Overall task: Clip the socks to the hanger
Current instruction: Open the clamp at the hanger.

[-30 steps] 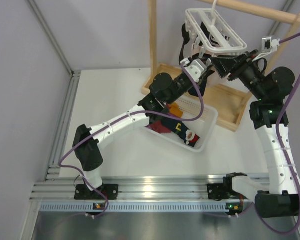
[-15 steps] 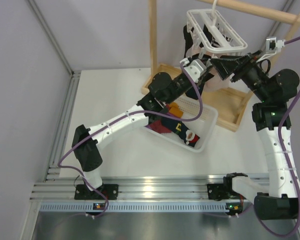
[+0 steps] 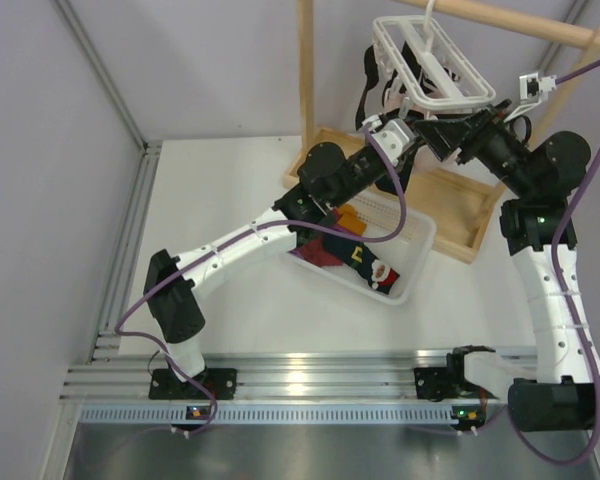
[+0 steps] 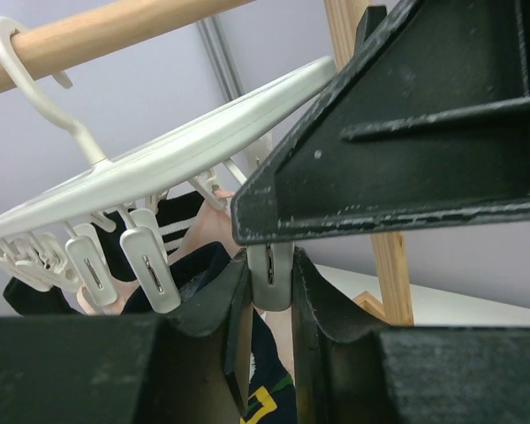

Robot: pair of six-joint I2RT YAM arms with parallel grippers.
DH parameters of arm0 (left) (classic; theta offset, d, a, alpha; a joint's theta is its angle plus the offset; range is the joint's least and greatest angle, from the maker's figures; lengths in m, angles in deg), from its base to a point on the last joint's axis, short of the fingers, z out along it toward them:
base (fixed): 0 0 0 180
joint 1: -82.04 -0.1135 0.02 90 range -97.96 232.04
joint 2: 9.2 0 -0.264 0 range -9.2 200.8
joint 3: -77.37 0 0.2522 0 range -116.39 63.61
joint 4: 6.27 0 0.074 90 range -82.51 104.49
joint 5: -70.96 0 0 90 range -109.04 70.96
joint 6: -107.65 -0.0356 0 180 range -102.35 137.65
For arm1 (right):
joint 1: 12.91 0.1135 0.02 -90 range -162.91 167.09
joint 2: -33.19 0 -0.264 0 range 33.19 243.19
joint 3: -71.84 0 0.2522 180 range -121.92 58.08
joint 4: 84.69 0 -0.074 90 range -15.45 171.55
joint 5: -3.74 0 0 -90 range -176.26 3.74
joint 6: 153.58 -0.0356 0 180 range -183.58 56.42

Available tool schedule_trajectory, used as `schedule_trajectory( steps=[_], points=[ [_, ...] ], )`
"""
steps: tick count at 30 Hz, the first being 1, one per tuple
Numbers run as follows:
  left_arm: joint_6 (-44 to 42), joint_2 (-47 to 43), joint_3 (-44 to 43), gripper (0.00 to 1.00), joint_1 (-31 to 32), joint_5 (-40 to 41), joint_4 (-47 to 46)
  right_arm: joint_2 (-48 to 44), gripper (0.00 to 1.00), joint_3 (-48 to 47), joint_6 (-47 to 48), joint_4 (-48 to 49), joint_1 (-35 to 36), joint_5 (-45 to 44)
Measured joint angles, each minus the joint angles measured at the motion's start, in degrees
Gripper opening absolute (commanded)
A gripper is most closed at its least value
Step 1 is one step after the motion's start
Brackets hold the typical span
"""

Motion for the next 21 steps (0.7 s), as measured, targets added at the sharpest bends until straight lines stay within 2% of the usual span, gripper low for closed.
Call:
schedule_trajectory(
  steps=[5,8,9,12,15,16,18,21],
  points=[
    [0.0,0.0,-0.9,0.00,0.0,-0.5,0.8,0.5,0.65,-0.3,1.9,-1.6,1.0,-0.9],
    [0.0,0.0,-1.2,0.00,0.0,-0.6,1.7,0.5,0.45,-0.4,3.0,-1.7,1.6,-1.0],
    [0.0,0.0,-1.2,0.01,-0.1,-0.6,2.1,0.5,0.34,-0.7,3.1,-1.8,1.7,-1.0],
    [0.0,0.1,-1.2,0.05,-0.2,-0.6,2.7,0.5,0.19,-1.1,3.8,-1.9,2.2,-1.5],
    [0.1,0.1,-1.5,0.19,-0.3,-0.6,3.0,0.5,0.07,-1.5,4.6,-2.1,2.2,-3.4],
    [0.1,0.1,-1.6,0.26,-0.3,-0.6,3.1,0.5,0.06,-1.5,4.9,-2.1,2.2,-3.8],
    [0.0,0.1,-1.6,0.29,-0.3,-0.5,3.1,0.6,0.00,-1.8,5.0,-2.8,2.2,-4.2],
    [-0.2,0.0,-1.6,0.41,-0.3,-0.7,3.5,0.6,0.00,-1.8,5.1,-3.3,2.2,-4.5]
  ],
)
